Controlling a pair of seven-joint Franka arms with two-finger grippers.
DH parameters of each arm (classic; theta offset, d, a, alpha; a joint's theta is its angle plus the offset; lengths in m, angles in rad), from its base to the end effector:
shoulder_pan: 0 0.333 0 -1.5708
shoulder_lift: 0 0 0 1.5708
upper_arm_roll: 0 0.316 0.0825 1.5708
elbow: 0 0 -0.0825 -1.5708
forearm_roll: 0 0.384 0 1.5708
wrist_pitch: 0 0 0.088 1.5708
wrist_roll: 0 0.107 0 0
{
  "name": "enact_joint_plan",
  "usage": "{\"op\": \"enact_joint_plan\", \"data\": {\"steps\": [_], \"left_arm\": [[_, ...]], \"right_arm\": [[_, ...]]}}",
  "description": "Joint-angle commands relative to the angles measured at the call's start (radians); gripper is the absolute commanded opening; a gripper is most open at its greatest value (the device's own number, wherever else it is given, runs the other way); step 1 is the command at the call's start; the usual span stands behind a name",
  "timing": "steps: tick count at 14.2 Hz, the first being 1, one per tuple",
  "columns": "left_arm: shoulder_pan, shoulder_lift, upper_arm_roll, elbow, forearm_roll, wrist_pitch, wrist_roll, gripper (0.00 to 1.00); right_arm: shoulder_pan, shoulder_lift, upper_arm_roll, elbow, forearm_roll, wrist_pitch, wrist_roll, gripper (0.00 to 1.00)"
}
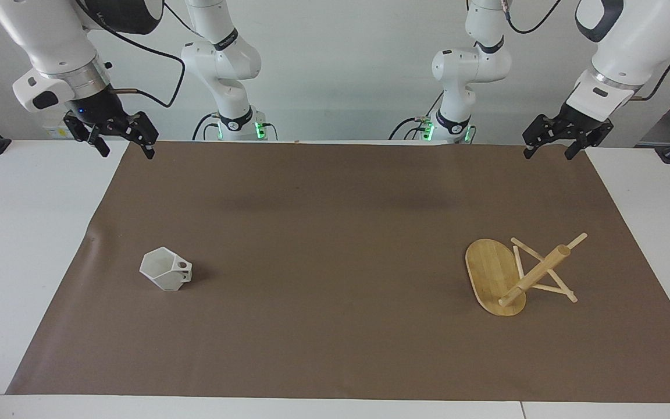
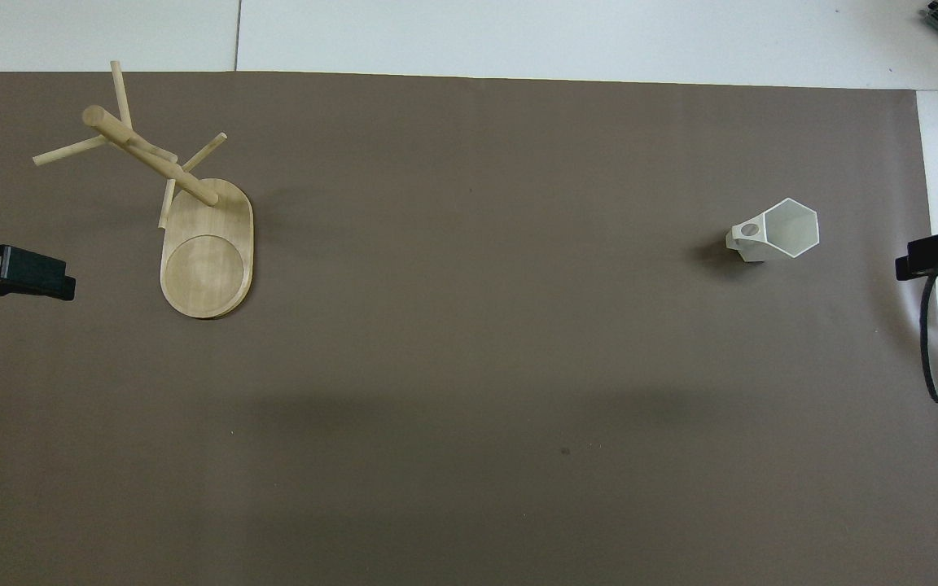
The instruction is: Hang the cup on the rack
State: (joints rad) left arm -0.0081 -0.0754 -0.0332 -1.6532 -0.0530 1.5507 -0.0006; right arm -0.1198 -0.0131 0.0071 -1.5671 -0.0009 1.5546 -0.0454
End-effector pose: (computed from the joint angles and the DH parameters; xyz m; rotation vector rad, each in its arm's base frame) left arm 0.5274 -0.0282 0.6249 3.0907 -0.0632 -0.0436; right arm 0.5455 -0.0618 0.6320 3.1388 -0.1057 0.0008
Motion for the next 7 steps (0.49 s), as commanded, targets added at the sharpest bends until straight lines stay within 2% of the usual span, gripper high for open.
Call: {"op": "enact_joint_plan", "data": {"steps": [1, 7], "left_arm": [[0.011, -0.015, -0.008, -0.008, 0.018, -0.014, 0.010, 1.00], [0.011, -0.015, -0.008, -0.008, 0.019, -0.015, 0.011, 1.00]], "right_arm": [[-0.003, -0.015, -0.006, -0.017, 0.019, 0.018, -0.013, 1.00], [-0.003, -0.015, -0.018, -0.021, 0.019, 0.041, -0.021, 1.00]]}}
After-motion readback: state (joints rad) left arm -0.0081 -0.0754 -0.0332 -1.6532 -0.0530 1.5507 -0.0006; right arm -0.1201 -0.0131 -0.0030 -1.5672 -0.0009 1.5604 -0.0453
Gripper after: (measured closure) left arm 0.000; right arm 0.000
